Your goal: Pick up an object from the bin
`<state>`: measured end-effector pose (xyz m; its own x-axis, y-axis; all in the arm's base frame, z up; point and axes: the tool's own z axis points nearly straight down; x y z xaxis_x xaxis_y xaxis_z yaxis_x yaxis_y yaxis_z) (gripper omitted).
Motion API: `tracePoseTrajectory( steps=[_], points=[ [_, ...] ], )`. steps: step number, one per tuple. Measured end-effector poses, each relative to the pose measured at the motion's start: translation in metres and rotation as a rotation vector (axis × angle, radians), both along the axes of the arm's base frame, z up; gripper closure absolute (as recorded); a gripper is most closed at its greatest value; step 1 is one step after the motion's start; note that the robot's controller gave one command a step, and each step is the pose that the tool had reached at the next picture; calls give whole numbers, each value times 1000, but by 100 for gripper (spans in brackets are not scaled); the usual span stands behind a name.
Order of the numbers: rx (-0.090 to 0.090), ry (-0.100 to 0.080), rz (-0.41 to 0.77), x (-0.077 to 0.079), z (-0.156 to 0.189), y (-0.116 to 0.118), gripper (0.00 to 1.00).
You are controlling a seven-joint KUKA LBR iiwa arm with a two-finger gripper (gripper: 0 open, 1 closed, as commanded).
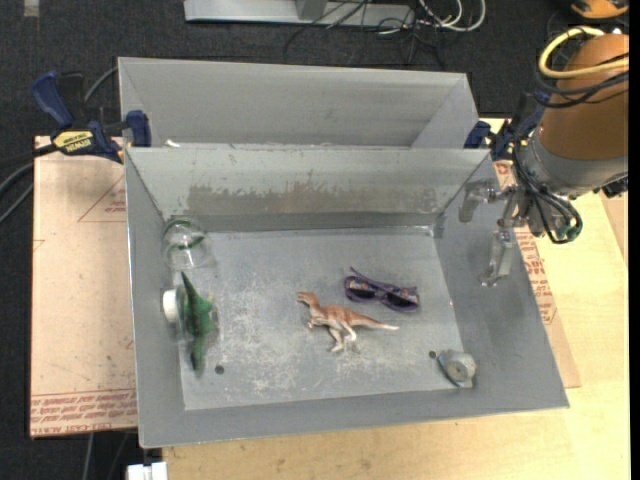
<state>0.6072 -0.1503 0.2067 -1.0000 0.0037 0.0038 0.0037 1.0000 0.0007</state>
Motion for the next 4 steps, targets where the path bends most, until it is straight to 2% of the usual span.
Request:
tracePoseTrajectory(
  steps=[1,2,3,4],
  points=[
    [-1,-6,4,1,5,1,0],
    [0,-4,151,-70,-52,53,0],
    [0,-9,-108,-1,-66,81,0],
    [1,-8,115,-2,-124,80,0]
  ],
)
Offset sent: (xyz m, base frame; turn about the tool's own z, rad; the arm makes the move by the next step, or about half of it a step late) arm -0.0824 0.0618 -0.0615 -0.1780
